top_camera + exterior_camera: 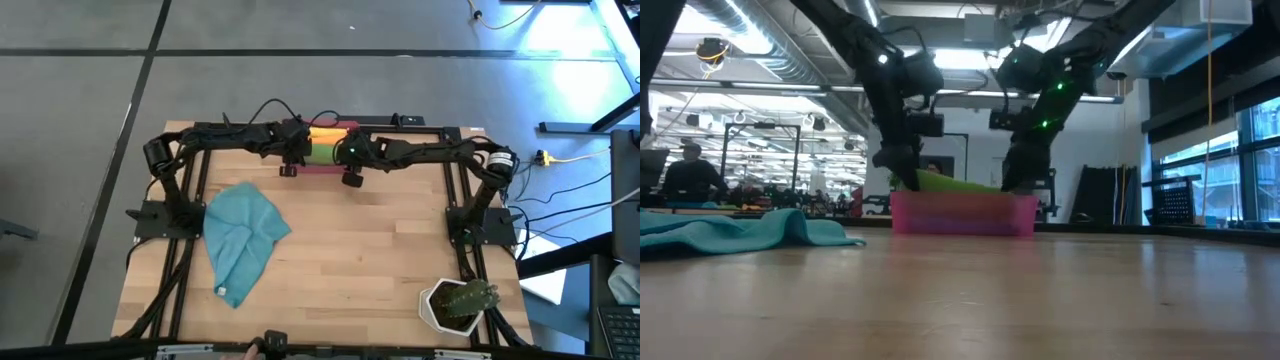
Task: Roll microfiber towels into tight, uniform cylinder then place into a basket
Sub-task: Put the green microfiber towel into the red bin, then fold the blue microfiber towel
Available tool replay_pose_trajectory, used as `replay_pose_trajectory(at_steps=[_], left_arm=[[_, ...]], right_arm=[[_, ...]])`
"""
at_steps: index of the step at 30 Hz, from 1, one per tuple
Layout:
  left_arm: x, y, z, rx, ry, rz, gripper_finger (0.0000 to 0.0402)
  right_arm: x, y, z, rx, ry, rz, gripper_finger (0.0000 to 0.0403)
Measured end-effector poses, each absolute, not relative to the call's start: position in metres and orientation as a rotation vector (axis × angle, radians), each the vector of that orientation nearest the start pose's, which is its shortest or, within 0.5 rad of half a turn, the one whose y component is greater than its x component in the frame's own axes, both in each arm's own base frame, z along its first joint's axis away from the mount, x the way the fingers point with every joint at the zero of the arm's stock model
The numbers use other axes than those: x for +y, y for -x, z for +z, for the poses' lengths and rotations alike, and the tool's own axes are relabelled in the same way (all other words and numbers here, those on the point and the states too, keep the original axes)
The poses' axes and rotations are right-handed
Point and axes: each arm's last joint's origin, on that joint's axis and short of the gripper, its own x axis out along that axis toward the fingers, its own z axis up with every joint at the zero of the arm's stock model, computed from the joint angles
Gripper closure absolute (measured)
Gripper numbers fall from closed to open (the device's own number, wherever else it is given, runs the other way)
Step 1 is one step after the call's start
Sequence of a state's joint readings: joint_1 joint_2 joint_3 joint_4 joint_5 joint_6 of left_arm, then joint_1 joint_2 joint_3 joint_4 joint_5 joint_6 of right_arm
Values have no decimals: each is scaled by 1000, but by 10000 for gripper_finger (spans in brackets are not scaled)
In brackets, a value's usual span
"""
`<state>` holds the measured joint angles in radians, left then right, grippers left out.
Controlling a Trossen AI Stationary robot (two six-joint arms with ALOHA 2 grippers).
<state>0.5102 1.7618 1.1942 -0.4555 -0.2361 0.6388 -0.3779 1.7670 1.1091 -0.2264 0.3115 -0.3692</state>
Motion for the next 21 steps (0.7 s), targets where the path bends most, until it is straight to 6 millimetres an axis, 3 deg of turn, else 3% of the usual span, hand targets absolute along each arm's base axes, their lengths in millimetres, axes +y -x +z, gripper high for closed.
replay_pose_trajectory(at_steps=[5,11,15,21], left_arm=[[175,-302,222,1183,-423,345,244],[166,-296,234,1196,-404,323,240],[156,-291,259,1200,-332,383,240],[107,-284,288,1117,-135,263,246]], right_arm=[[-136,-324,214,963,329,-522,181],[-124,-308,253,873,339,-579,174],[-112,-293,279,802,313,-589,174],[-80,-275,310,683,234,-494,174]])
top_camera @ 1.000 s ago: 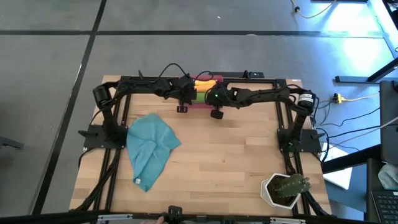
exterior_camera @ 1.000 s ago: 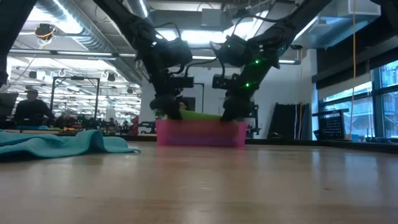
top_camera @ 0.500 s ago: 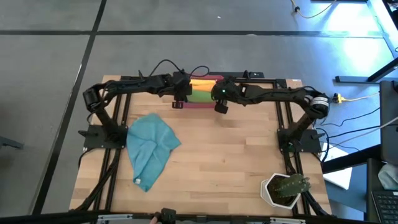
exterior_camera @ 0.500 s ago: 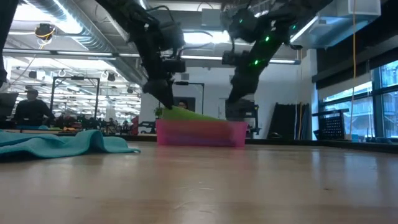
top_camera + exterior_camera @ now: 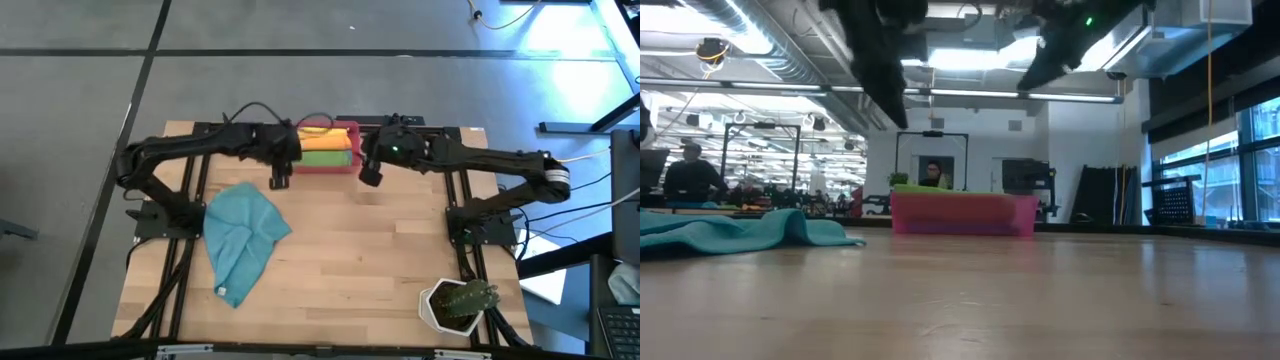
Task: Roll microfiber towels into tight, uniform cylinder then place into a basket
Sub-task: Fold the blue microfiber towel
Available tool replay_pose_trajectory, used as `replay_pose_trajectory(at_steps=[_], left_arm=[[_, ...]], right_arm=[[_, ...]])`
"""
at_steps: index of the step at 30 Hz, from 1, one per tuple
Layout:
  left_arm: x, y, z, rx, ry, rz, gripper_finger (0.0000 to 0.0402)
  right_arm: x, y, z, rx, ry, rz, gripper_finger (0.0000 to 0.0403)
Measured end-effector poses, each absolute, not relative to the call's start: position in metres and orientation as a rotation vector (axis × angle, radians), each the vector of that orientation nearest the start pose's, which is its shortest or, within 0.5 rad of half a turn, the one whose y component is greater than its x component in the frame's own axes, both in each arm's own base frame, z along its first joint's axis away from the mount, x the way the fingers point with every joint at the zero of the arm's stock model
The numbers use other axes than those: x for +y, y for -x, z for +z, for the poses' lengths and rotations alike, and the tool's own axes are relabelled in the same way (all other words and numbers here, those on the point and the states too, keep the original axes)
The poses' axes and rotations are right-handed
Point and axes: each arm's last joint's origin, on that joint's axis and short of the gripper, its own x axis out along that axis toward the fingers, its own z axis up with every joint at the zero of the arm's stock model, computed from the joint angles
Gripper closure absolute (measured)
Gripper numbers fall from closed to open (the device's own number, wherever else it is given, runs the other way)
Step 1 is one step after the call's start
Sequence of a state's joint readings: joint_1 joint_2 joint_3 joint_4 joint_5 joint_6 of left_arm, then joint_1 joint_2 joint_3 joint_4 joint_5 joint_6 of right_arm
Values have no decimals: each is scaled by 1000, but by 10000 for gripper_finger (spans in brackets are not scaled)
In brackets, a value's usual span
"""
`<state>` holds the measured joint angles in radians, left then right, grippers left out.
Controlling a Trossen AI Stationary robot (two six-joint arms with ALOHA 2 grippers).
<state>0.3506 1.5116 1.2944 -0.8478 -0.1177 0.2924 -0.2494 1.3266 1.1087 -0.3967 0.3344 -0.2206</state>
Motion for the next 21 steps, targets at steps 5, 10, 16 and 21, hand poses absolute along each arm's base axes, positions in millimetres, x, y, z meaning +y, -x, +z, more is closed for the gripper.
replay_pose_trajectory(at_steps=[5,10,16,21], left_arm=[[53,-280,279,1126,-105,170,248],[3,-272,248,1222,-58,106,249],[-39,-245,214,1412,-37,87,249],[-52,-226,201,1529,56,225,249]], right_arm=[[-51,-277,310,583,126,-254,173],[-22,-281,299,597,136,-129,173],[2,-284,284,598,142,-76,173],[9,-289,278,566,155,-54,173]])
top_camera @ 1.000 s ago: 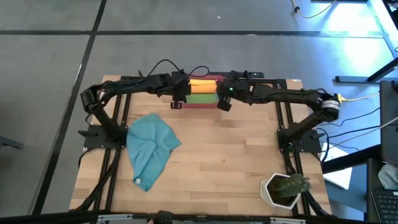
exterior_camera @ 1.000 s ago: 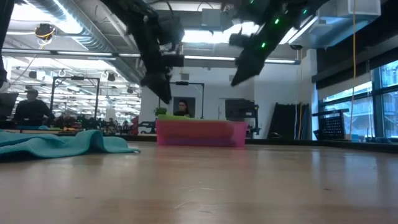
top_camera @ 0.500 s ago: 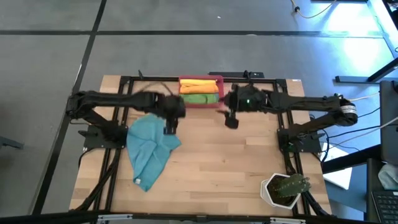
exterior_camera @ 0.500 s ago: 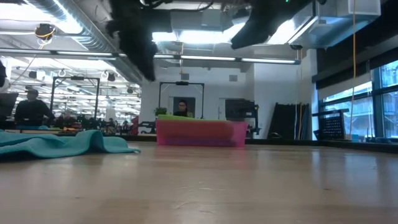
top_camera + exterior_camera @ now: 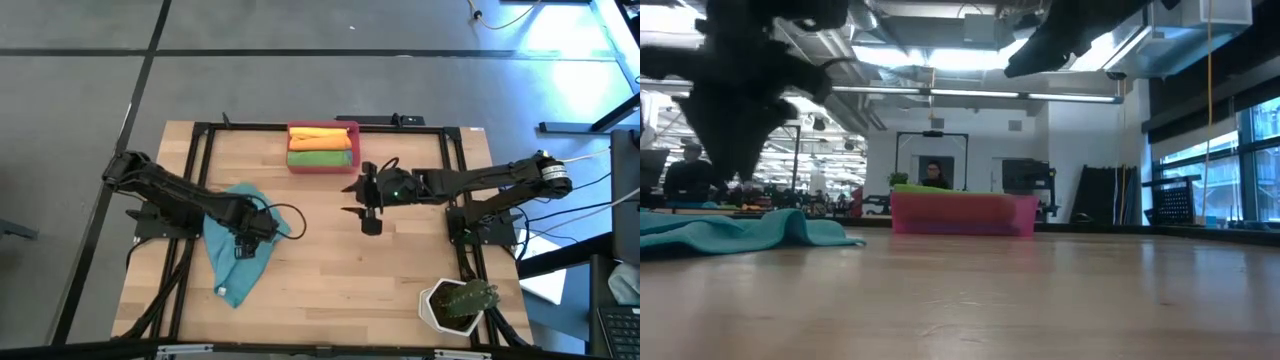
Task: Roll microfiber towels into tight, uniform cylinder then place into a basket
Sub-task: Fold the blue microfiber towel
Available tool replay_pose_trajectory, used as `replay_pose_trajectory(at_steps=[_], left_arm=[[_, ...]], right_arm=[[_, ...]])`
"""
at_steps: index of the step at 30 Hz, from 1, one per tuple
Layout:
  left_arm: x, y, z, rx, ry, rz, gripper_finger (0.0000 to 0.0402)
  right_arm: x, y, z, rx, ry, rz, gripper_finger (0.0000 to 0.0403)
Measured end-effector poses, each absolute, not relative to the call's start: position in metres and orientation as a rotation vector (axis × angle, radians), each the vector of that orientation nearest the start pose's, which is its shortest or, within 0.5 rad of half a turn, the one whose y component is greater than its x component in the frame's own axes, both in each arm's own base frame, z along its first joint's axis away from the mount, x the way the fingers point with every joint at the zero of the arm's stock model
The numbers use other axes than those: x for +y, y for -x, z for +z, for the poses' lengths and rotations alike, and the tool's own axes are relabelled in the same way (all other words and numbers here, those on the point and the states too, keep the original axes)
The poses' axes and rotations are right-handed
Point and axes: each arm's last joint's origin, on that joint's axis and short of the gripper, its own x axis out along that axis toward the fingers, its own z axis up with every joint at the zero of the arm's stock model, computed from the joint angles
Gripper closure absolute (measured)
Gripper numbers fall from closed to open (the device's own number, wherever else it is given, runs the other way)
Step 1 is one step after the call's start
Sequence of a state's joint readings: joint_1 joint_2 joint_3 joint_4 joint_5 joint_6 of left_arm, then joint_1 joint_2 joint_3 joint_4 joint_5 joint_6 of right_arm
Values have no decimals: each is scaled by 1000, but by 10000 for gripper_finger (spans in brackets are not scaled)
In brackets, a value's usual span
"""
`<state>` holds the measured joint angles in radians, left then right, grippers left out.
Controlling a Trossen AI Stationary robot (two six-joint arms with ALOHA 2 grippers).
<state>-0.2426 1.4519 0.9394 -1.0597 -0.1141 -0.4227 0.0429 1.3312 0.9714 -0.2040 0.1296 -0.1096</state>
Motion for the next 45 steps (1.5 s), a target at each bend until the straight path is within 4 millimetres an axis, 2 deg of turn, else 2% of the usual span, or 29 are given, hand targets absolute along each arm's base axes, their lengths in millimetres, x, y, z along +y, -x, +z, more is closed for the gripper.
replay_pose_trajectory(at_steps=[7,11,17,21,32,45], left_arm=[[-58,-225,188,1441,376,457,249],[-59,-224,188,1405,371,536,249],[-61,-224,187,1385,385,554,249],[-64,-222,177,1353,396,553,249],[-67,-201,157,1440,439,629,249],[-68,-205,156,1405,445,596,249]], right_arm=[[9,-294,276,553,155,-56,173],[8,-294,276,552,155,-66,173],[8,-294,276,554,151,-67,173],[8,-294,276,555,150,-68,173],[8,-294,276,550,124,-74,173],[8,-294,277,545,122,-75,173]])
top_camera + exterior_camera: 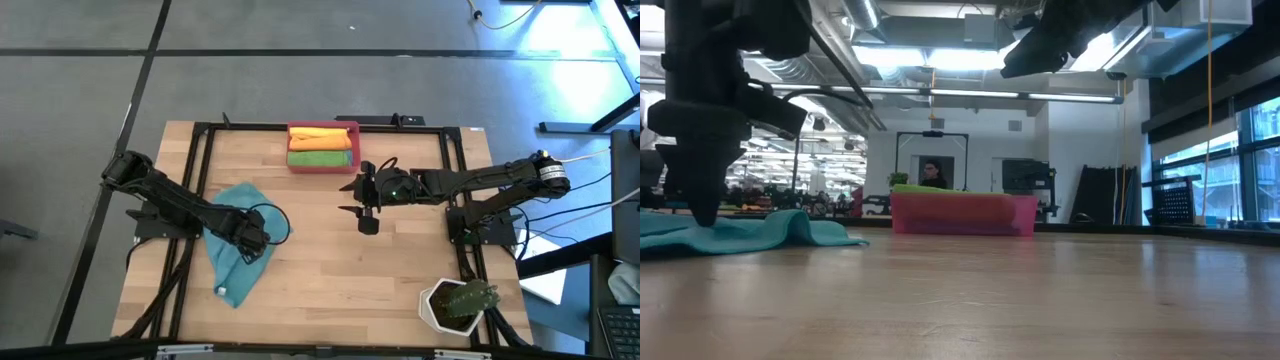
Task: Roll microfiber towels into tight, uniform cylinder then place into a basket
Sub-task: Fold the blue microfiber towel
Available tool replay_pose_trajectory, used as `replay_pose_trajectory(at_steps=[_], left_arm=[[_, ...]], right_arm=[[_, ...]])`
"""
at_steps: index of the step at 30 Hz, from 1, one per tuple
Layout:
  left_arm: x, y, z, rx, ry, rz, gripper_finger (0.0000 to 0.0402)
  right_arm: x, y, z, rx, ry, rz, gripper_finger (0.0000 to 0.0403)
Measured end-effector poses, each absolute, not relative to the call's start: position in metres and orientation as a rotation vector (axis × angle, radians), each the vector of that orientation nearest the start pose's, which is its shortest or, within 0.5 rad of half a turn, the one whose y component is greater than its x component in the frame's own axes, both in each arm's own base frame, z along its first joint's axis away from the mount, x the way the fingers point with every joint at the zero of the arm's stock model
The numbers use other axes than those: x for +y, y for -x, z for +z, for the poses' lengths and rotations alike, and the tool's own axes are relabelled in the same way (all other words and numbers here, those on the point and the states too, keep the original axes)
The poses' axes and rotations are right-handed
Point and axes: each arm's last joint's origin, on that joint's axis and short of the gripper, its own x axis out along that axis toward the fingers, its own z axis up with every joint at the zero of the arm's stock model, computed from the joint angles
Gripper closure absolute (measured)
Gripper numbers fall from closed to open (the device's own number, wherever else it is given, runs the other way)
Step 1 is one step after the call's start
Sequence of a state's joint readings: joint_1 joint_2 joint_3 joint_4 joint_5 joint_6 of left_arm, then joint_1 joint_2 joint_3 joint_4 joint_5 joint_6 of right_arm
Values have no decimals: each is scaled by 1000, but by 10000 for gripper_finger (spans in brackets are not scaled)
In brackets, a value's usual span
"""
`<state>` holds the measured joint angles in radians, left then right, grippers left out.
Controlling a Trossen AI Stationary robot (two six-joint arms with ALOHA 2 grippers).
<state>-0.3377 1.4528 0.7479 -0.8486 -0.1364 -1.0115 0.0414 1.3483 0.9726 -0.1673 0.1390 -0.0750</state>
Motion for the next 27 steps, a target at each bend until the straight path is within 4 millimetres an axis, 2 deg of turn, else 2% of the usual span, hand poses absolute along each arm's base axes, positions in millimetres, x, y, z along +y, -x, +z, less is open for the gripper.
replay_pose_trajectory(at_steps=[6,13,15,20,27], left_arm=[[-67,-205,156,1398,427,597,280],[-67,-207,157,1375,330,553,378],[-66,-208,157,1368,306,548,395],[-66,-209,157,1375,292,515,400],[-68,-212,157,1371,327,453,377]], right_arm=[[8,-294,277,545,124,-74,173],[8,-294,277,545,125,-74,173],[8,-294,277,545,125,-74,173],[8,-294,277,545,125,-74,173],[8,-294,277,545,125,-74,173]])
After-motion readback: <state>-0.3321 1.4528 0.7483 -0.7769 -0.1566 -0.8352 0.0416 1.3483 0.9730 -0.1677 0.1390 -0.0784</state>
